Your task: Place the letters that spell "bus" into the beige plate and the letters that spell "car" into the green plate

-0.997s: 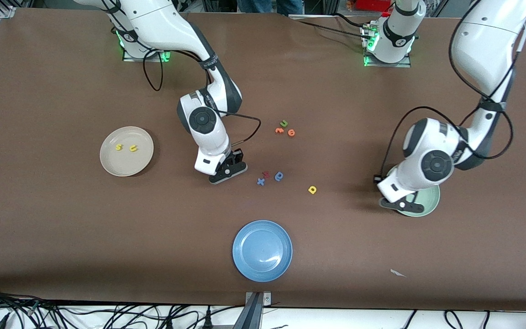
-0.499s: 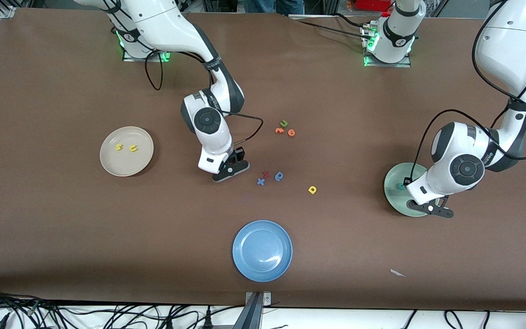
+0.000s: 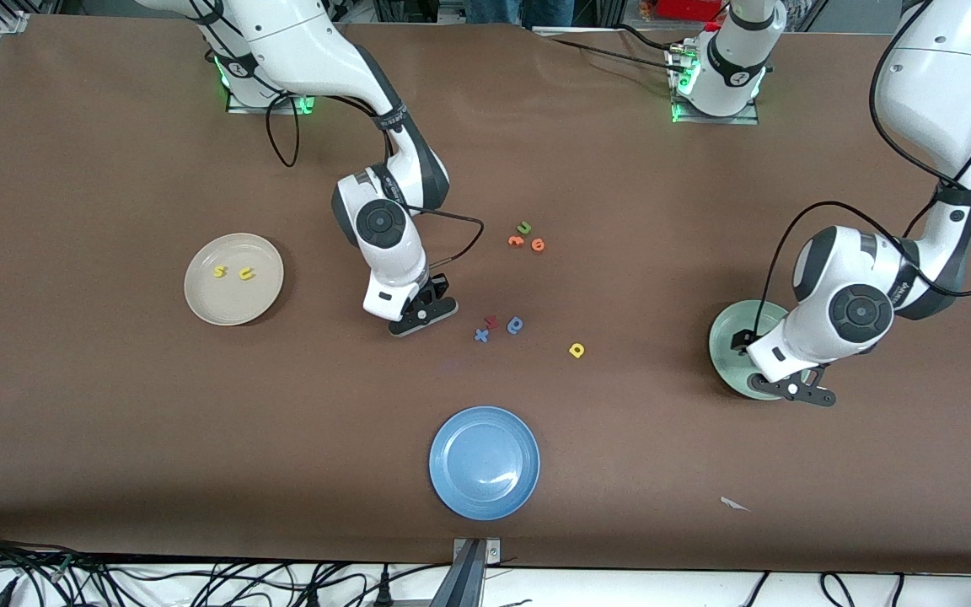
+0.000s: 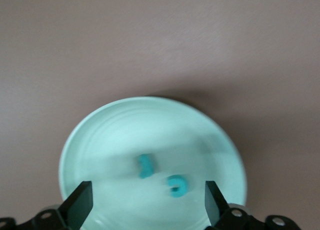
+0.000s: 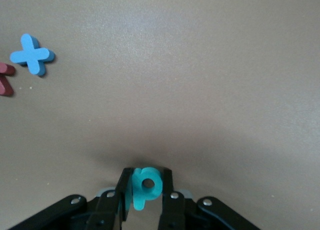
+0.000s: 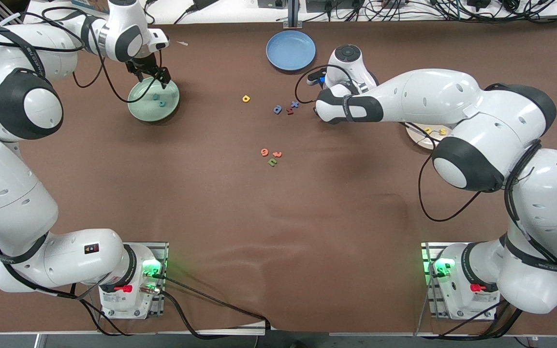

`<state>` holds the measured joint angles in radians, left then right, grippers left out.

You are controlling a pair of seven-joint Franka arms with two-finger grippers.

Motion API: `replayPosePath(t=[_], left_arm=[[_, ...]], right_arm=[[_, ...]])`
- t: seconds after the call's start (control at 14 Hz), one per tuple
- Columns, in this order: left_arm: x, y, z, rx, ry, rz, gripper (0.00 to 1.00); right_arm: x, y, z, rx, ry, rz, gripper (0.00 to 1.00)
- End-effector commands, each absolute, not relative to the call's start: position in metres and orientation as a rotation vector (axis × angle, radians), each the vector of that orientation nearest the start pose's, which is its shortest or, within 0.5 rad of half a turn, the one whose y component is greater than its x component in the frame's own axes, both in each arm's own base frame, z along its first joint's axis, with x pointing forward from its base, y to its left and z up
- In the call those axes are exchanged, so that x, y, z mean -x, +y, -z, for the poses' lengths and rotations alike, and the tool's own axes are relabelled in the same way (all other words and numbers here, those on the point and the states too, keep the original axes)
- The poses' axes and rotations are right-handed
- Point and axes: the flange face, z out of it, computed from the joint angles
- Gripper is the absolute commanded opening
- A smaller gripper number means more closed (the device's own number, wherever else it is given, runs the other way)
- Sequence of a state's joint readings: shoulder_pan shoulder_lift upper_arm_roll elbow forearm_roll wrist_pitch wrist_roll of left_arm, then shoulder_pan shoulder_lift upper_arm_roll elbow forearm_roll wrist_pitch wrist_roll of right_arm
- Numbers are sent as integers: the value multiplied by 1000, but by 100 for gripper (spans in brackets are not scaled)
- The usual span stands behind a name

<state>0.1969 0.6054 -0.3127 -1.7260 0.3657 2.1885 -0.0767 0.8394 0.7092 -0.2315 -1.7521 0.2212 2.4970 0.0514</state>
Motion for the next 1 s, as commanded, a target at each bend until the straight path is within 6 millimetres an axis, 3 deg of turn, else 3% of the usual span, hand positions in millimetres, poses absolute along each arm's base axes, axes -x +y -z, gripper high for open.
replayPosePath(t=[0.0, 0.21, 0.28, 0.43, 0.57, 0.64, 0.93], left_arm=[[-654, -110, -234, 3050, 225, -149, 100], [-653, -168, -234, 3080, 58, -121, 100], [-651, -192, -235, 3103, 9, -125, 100], [-649, -217, -232, 3124, -123, -138, 100], [-644, -248, -234, 3149, -246, -152, 100], [-641, -264, -231, 3157, -298, -164, 100], [-640, -306, -219, 3148, -469, -166, 100]], right_arm=[[-539, 392, -192, 3045, -674, 83, 12], [-548, 378, -231, 3051, -642, 57, 12], [-556, 364, -250, 3061, -631, 42, 12], [-563, 332, -276, 3074, -643, -52, 12], [-565, 289, -319, 3078, -569, -105, 12], [-565, 259, -329, 3090, -513, -141, 12], [-548, 163, -328, 3063, -490, -203, 14]])
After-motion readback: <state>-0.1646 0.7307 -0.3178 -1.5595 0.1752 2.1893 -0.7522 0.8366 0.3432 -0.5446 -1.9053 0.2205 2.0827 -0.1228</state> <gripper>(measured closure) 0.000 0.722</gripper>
